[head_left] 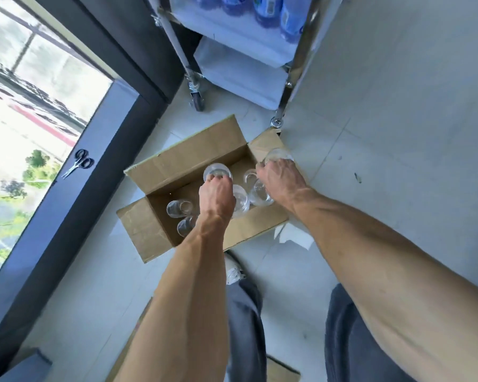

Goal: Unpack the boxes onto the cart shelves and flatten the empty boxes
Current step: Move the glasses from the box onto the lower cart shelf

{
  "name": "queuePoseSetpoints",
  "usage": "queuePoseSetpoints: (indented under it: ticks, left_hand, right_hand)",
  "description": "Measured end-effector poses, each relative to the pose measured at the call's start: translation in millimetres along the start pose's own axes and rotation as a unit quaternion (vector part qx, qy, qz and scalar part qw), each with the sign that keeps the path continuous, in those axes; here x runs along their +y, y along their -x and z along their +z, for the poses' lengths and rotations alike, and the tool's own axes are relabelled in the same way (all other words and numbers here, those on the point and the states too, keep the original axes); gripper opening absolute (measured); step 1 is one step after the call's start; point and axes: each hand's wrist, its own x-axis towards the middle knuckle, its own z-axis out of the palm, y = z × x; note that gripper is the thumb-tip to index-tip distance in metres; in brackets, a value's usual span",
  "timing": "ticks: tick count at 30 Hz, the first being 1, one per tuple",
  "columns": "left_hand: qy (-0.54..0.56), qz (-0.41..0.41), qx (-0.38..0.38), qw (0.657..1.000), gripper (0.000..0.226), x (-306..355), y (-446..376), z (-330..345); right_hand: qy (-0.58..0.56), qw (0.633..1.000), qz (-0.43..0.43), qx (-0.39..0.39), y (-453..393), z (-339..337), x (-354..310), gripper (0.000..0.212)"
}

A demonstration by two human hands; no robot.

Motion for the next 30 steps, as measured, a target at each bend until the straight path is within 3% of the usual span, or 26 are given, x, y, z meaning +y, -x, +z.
queuePoseSetpoints:
  ticks: [10,17,25,30]
  left_hand:
    - [0.023,-0.027,-0.023,0.999,0.024,209,7,-7]
    - [0.068,-0.047,0.002,0.997,0.031,325,-29,-7]
    - [0.102,-0.09,0.028,0.99,0.032,356,-112,-22]
    - [0.086,-0.148,0.037,0.984,0.036,352,-174,-40]
  right_hand:
    - [0.007,1.0,-0.004,-0.026,92,3,196,0.03]
    - [0.044,0.998,-0.029,-0.033,98,-2,311,0.031]
    - [0.083,0.99,-0.108,-0.033,16,-2,388,0.024]
    - [0.081,0.989,-0.117,-0.035,-51,-5,418,0.031]
